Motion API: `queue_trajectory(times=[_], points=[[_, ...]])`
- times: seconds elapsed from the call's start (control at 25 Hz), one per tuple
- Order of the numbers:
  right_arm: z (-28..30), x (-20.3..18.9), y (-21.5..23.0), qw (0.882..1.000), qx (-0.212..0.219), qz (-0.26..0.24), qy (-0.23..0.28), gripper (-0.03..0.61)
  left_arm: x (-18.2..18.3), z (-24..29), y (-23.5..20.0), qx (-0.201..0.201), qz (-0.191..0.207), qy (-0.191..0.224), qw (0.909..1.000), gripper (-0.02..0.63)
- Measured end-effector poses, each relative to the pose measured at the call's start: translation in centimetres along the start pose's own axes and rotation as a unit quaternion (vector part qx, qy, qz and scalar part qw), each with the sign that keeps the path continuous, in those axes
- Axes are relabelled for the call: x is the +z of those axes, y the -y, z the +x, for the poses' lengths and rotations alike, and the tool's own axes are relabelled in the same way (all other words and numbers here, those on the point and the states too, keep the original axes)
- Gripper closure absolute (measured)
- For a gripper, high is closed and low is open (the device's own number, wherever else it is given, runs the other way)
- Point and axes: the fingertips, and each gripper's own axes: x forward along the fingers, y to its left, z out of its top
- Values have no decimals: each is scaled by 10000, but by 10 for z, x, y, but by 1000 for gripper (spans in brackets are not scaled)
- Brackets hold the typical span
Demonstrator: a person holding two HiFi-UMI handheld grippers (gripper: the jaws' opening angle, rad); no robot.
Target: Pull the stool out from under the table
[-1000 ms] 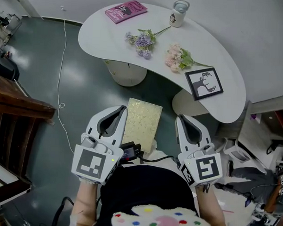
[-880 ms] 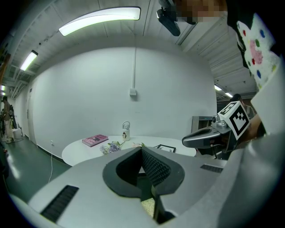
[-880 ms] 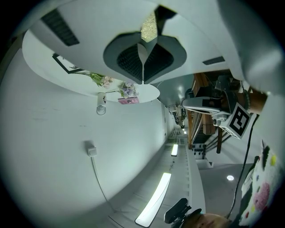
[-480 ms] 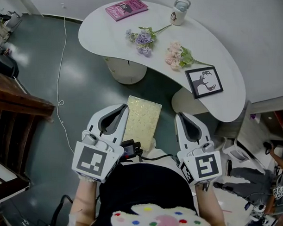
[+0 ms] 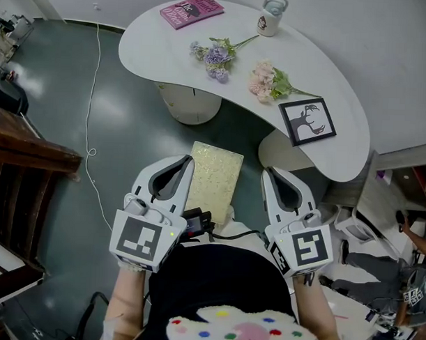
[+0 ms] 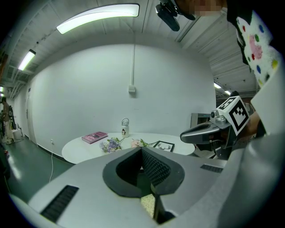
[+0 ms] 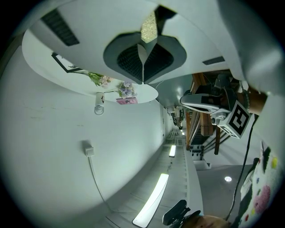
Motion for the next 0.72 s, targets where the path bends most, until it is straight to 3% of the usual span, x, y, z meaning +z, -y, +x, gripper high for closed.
queue_trajectory(times=[0.72], points=[[-6,-4,-4,10000,-9,0,-5,538,-8,-5,2,28,35,-42,10000,598]])
